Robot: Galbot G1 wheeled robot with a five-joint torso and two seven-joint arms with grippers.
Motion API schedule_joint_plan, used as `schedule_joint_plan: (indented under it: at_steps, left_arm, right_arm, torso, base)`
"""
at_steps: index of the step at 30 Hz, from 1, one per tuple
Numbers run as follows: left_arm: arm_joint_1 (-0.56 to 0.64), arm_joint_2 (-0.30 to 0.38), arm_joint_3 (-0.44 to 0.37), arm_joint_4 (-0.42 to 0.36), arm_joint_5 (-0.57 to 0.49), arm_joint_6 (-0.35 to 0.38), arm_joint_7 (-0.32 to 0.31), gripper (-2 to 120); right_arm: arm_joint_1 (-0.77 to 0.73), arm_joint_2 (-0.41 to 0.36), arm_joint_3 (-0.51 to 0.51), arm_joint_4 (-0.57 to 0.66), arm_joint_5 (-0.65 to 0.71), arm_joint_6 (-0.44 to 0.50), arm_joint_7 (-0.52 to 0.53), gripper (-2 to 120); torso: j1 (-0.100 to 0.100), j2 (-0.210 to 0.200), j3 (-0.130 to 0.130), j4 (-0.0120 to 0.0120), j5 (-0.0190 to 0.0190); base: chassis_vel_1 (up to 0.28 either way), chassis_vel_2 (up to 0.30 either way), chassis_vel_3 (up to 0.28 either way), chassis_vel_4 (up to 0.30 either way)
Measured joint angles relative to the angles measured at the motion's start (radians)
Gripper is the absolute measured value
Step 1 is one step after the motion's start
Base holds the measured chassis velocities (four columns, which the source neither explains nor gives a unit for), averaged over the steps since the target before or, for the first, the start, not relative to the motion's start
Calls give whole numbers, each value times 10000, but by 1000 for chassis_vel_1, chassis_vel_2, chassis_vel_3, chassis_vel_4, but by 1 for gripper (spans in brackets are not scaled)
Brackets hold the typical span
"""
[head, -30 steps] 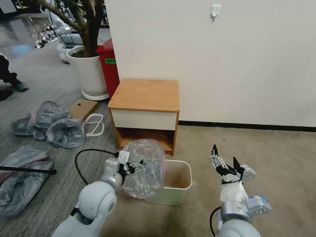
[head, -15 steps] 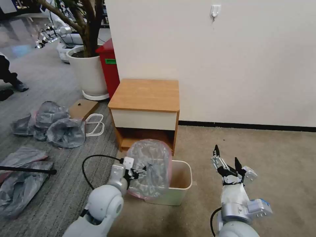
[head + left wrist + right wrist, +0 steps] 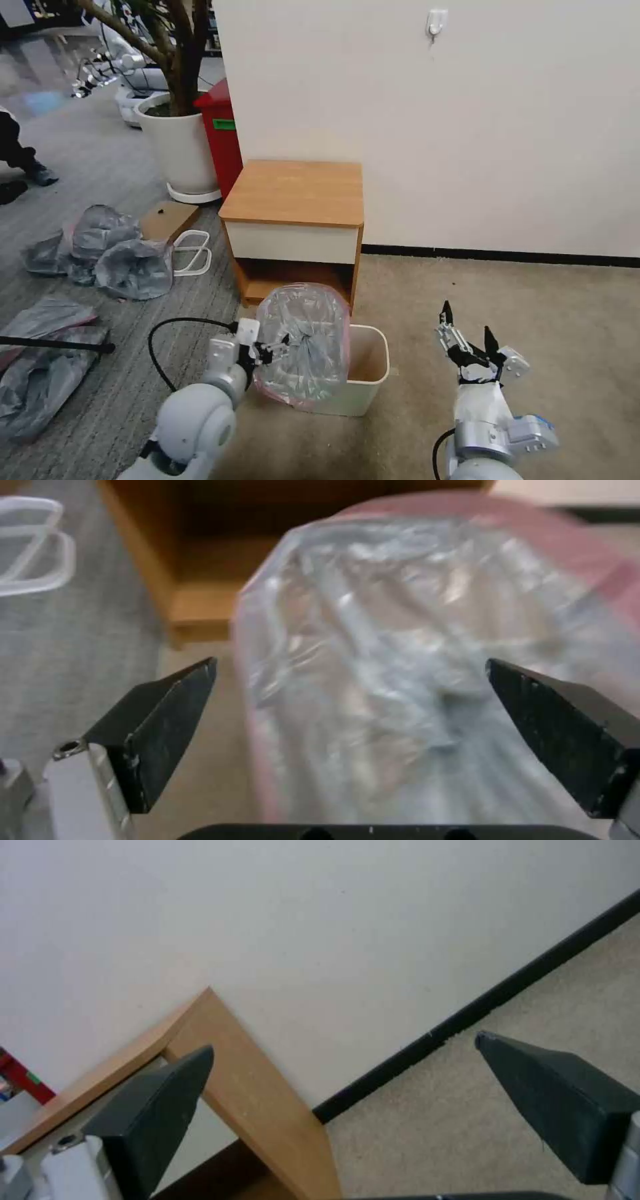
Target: Pick up the garbage bag from the table and place it over the trash can.
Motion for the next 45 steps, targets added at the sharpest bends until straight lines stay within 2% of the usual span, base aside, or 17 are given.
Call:
schedule_joint_plan:
  at_steps: [3,7,15,17,19,21,24,33,37,42,45]
  left_arm:
    - [-125,23,64,86,-335,-4,38,100]
    - [-421,-44,329,831,-384,-5,102,100]
    - [-782,-165,714,1670,-129,-10,262,100]
    - [-807,-202,756,1760,-92,-10,266,99]
    - [-840,-317,850,1944,-31,-12,258,91]
    - [-808,-380,854,1962,-21,-13,231,83]
    - [-716,-393,741,1845,-46,-14,214,78]
    - [-535,-471,407,1686,-169,-16,135,82]
    - [-580,-547,508,1924,-155,-17,131,82]
    - [-726,-747,696,2254,-124,-17,136,70]
    - [-816,-899,750,2445,-90,-18,140,56]
  right_arm:
    - [0,-12,-84,-19,-93,39,-10,100]
    - [-113,-47,-99,32,-261,165,-25,100]
    - [-610,-78,150,29,-342,552,-161,100]
    - [-664,-75,186,10,-342,596,-167,100]
    - [-744,-60,300,-27,-337,668,-177,100]
    - [-754,-52,397,-41,-331,698,-188,100]
    - [-744,-44,477,-69,-323,722,-203,100]
    - [-680,-3,391,-226,-337,790,-234,100]
    - [-674,-8,375,-178,-349,790,-235,100]
    - [-741,-29,408,-145,-386,845,-237,100]
    - [-855,-25,432,-144,-423,918,-237,100]
  torso:
    - [0,0,-1,-1,1]
    - [0,0,0,0,-1]
    - [0,0,0,-2,0]
    - [1,0,0,-1,0]
    - [0,0,0,-2,0]
    - [0,0,0,-2,0]
    - [0,0,0,-1,-1]
    - [0,0,0,0,1]
    - [1,0,0,0,0]
    - [0,0,0,-1,0]
    - [0,0,0,-1,0]
  base:
    - [0,0,0,0]
    - [0,0,0,0]
    - [0,0,0,0]
    - [0,0,0,0]
    - [0,0,0,0]
    - [0,0,0,0]
    - [0,0,0,0]
    - [0,0,0,0]
    - [0,0,0,0]
    - [0,0,0,0]
    - [0,0,0,0]
